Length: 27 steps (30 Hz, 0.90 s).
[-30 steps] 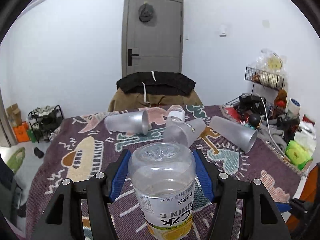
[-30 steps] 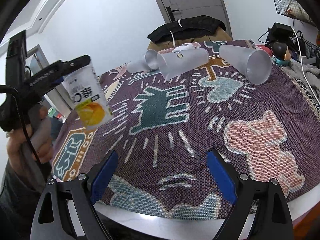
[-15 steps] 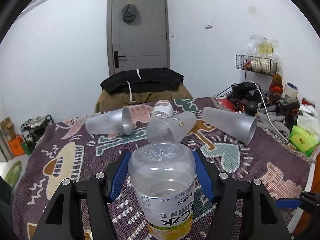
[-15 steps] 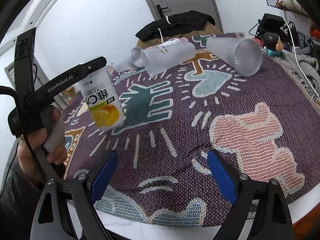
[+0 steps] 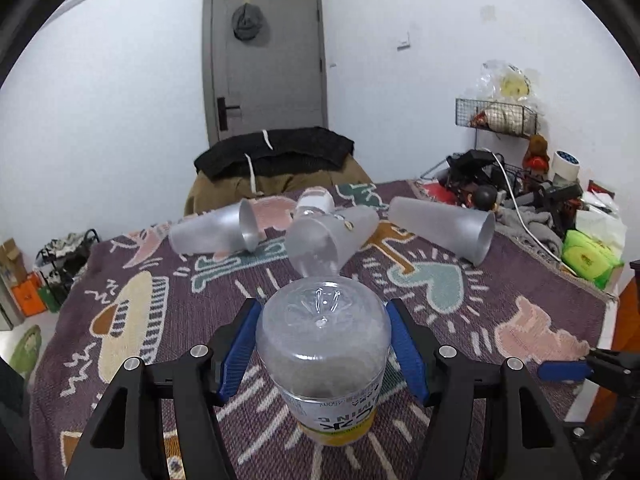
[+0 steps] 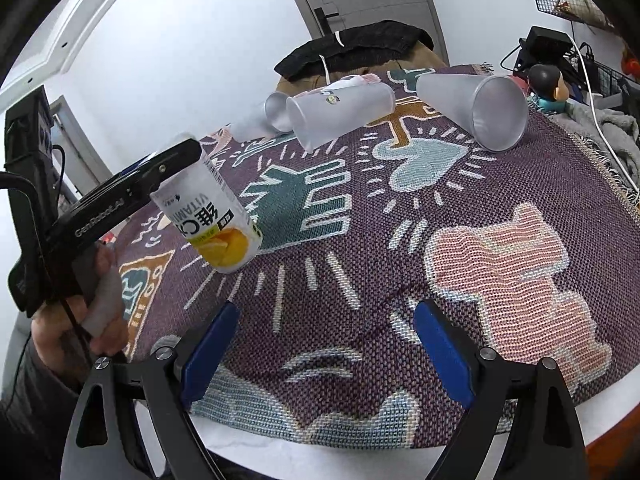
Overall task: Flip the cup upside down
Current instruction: 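Lower the bottle upright onto the blanket with the left gripper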
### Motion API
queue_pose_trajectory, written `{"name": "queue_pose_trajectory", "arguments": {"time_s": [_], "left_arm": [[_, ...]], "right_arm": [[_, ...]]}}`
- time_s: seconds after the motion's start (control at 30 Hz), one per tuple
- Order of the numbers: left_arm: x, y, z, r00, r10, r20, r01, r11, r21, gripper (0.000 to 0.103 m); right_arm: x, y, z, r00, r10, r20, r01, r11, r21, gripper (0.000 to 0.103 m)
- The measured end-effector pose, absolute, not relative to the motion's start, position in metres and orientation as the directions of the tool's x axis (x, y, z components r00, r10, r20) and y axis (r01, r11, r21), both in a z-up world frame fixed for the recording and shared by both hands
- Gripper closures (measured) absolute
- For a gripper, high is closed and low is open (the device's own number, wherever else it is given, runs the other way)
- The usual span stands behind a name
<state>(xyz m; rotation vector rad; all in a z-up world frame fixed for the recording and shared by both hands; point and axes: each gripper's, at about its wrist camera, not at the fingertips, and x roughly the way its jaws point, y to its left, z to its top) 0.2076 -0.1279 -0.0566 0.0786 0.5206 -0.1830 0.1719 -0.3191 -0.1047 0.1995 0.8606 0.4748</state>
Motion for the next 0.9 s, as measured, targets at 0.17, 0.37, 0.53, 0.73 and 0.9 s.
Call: {"name": "queue_pose_trajectory", "arguments": {"time_s": [0.17, 0.37, 0.53, 0.73, 0.9], "left_arm": [[0.200, -0.126, -0.043, 0.851, -0.133, -0.508, 0.183, 0.982, 0.049, 0.029], [0.187, -0.111, -0.024, 0.866, -0.146, -0.478, 0.176, 0.984, 0.017, 0.015], [0.176, -0.099, -0.012, 0.873, -0.147, -0.465, 0.165, 0.986, -0.002, 0.012], [0.152, -0.081, -0.005, 0.896, -0.130, -0.424, 0.137, 0.990, -0.014, 0.000], [0.135, -0.073, -0.003, 0.904, -0.117, -0.411, 0.121, 0.992, -0.016, 0.000]], "right_arm": [[0.170, -0.322, -0.104, 0.570, 0.469, -0.675, -0.303, 0.883, 0.358, 0.012], [0.164, -0.320, -0.092, 0.590, 0.472, -0.655, -0.323, 0.882, 0.344, 0.012], [0.157, -0.324, -0.076, 0.609, 0.467, -0.641, -0.313, 0.884, 0.347, 0.012], [0.147, -0.326, -0.052, 0.665, 0.410, -0.624, -0.295, 0.912, 0.285, 0.012], [0.139, -0.323, -0.039, 0.679, 0.430, -0.595, -0.322, 0.903, 0.285, 0.012]]}}
